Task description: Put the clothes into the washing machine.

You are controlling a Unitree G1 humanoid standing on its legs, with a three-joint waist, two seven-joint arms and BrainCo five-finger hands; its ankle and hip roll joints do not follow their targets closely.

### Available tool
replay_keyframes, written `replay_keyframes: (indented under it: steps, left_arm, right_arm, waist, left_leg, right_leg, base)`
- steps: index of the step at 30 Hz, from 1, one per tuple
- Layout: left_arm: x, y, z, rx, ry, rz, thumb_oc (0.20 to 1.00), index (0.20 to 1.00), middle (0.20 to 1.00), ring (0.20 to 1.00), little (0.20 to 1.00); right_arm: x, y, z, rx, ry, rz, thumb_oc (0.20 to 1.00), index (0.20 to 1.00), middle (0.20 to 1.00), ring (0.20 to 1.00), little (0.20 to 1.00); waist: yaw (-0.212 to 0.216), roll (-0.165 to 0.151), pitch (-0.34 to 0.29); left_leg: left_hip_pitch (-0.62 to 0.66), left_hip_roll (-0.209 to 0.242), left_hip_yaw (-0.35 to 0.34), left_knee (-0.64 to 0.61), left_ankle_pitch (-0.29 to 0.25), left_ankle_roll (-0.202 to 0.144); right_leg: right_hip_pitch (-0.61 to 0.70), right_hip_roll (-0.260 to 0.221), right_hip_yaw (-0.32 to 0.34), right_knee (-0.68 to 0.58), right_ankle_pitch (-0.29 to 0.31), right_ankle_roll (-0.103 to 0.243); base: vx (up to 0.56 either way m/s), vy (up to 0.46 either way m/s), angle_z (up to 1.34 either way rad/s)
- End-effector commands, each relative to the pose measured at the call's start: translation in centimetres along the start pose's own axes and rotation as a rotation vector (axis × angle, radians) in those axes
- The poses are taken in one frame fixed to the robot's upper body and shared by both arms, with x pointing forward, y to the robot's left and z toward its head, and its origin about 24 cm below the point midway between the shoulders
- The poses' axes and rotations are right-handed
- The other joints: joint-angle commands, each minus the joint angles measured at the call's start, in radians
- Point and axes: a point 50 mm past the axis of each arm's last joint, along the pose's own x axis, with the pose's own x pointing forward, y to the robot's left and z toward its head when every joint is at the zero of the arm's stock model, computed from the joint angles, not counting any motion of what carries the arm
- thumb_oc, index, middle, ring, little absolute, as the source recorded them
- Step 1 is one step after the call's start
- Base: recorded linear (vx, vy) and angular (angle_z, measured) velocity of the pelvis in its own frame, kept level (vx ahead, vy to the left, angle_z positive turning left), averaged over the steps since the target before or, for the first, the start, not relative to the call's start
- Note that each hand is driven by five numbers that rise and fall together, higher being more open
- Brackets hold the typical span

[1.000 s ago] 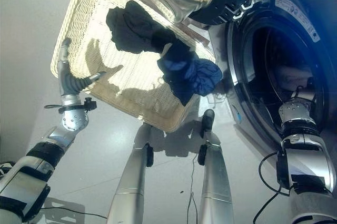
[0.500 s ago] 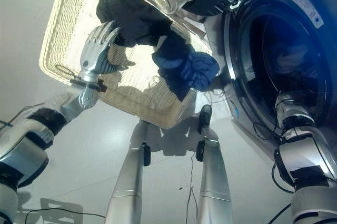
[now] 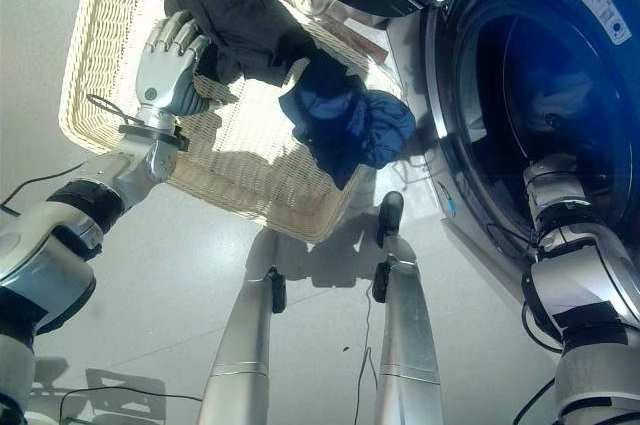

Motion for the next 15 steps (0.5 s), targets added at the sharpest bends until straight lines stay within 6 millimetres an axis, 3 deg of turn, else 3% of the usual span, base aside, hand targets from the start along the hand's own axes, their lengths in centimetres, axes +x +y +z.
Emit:
replay_keyframes:
  steps: [1,10,15]
  left_arm:
    - [3.0,3.2,-1.2,0.076,0.092,0.211,1.000,1.000,1.000,1.000,1.000]
    - [2.9,4.0,-1.5,0.100,0.117,0.359,1.000,1.000,1.000,1.000,1.000]
    - [2.9,4.1,-1.2,0.030,0.111,0.388,1.000,1.000,1.000,1.000,1.000]
  right_arm:
    - [0.6,-0.9,0.9,-0.028,-0.088,-0.029,1.000,1.000,1.000,1.000,1.000]
    - [-2.3,2.4,-0.4,0.019,-0.068,0.082,1.000,1.000,1.000,1.000,1.000]
    - [-2.8,2.7,-0.9,0.034,-0.047,0.093,1.000,1.000,1.000,1.000,1.000]
  waist:
    - [-0.031,-0.006,-0.019]
    - [-0.049,-0.026,-0.019]
    - [-0.050,-0.032,-0.019]
  left_leg:
    - [0.019,-0.028,0.053,0.153,-0.191,0.010]
    - [0.001,-0.017,0.063,0.148,-0.191,0.002]
    - [-0.004,-0.017,0.062,0.144,-0.190,-0.001]
  right_leg:
    - [0.099,0.104,-0.063,-0.257,0.153,0.045]
    - [0.079,0.115,-0.052,-0.258,0.148,0.040]
    - [0.077,0.118,-0.050,-0.265,0.153,0.040]
  base:
    - [-0.01,0.031,-0.02]
    - [0.00,0.008,0.00]
    - [0.00,-0.004,-0.02]
